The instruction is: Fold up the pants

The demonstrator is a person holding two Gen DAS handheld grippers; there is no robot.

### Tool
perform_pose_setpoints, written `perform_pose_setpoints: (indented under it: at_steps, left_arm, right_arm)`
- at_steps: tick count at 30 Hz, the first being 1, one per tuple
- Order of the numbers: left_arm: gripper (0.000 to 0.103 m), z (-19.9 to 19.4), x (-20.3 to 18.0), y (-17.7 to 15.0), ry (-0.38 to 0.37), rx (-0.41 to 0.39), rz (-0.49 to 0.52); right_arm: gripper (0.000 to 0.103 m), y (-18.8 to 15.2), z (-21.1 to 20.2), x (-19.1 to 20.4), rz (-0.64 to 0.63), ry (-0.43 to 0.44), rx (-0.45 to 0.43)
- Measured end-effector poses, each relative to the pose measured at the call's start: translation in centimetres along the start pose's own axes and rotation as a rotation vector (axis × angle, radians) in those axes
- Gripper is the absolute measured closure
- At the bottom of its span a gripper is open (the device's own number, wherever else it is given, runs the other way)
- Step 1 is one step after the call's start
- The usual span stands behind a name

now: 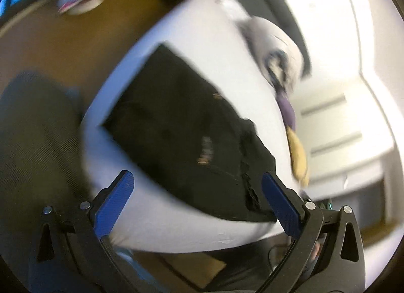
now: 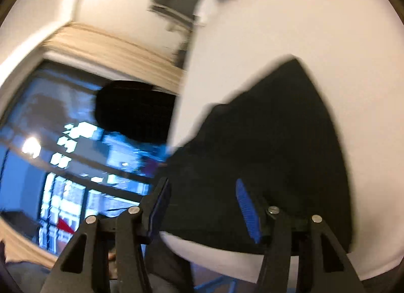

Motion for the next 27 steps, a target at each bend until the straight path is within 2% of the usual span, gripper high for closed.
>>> perform_pose_setpoints:
  at_steps: [2, 6, 10, 16, 18, 19, 20, 21, 23, 27]
  left_arm:
    - [0.0, 0.1, 2.0, -0.3, -0.029, 0.013, -0.085]
    - [0.001, 1.2, 3.3, 0.2, -0.055, 0.005, -0.107]
    - [0.001, 2.8, 3.8, 0.7, -0.094, -0.017, -0.136]
    - [0.004, 4.9, 6.0, 2.6, -0.158, -0.082, -0.211]
    - [0.02, 5.3, 6.3, 2.9, -0.145, -0.079, -0.207]
    - [0.024, 5.3, 6.5, 3.0, -0.14, -0.078, -0.207]
    - [0.035, 5.2, 6.7, 3.1, -0.14, -0.078, -0.209]
    - [0.053, 5.1, 6.9, 3.0, -0.139, -0.075, -0.216]
    - [0.07, 5.2, 7.1, 2.7, -0.154, -0.065, -0.238]
    - [0.074, 5.2, 6.3, 3.2, -0.149, -0.069, -0.236]
  right_arm:
    - [0.045, -0.1, 0.9, 2.4, -0.031, 0.062, -0.001]
    - [0.045, -0.8, 2.9, 4.8, -0.049, 0.141, 0.026]
    - [0.045, -1.7, 3.5, 4.4, -0.037, 0.157, 0.058]
    - [0.045, -1.9, 3.3, 3.1, 0.01, 0.175, 0.059]
    - [0.045, -1.8, 3.3, 3.0, 0.015, 0.176, 0.06]
    - [0.045, -1.7, 3.4, 3.0, 0.016, 0.175, 0.061]
    - [0.045, -1.6, 3.4, 3.0, 0.016, 0.17, 0.064]
    - [0.045, -1.5, 3.8, 3.0, 0.015, 0.163, 0.069]
    - [0.045, -1.4, 4.4, 3.0, 0.009, 0.136, 0.087]
    - [0.045, -1.0, 6.3, 3.0, -0.002, 0.076, 0.13]
Point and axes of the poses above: each gripper's, at about its wrist camera, not at the fingertips, and z roughly the way its jaws point, x to its left, y to its top, the point moved 6 cm from there along z, roughly the way its jaws point, and after that the axes turned 10 degrees about z, right-handed, at the moved point
